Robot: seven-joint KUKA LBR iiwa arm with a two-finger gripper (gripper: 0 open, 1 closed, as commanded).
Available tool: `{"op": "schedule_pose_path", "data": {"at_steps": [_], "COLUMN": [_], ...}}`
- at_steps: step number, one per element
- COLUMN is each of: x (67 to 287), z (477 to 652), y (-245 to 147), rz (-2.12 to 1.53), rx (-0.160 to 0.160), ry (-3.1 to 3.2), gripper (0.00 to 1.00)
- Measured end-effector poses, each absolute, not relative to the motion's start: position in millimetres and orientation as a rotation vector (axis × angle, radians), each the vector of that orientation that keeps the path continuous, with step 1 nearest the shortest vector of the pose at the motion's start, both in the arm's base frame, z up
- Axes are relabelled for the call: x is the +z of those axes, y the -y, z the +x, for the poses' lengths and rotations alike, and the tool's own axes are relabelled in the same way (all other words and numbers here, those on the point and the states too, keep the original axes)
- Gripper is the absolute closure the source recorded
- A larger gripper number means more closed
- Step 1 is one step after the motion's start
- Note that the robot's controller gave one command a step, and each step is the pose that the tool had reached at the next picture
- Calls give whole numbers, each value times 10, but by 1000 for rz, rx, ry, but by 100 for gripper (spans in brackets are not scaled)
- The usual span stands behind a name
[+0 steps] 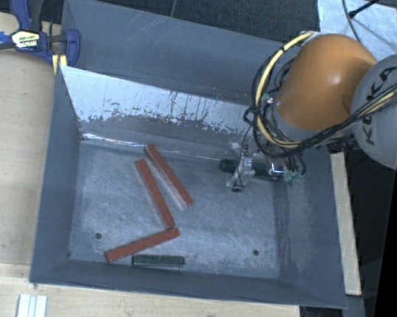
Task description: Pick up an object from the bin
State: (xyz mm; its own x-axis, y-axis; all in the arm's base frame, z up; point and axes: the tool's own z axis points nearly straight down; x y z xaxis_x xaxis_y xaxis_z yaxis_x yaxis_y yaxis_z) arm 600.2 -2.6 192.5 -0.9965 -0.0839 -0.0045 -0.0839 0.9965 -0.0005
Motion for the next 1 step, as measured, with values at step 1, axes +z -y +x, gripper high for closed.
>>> {"op": "schedule_pose_path", "data": {"at_steps": [1], "x": [3196], "z": [5643], "y": [-802], "rz": [-553], "rx": [1], "ry": [-3083], "gripper": [100]}}
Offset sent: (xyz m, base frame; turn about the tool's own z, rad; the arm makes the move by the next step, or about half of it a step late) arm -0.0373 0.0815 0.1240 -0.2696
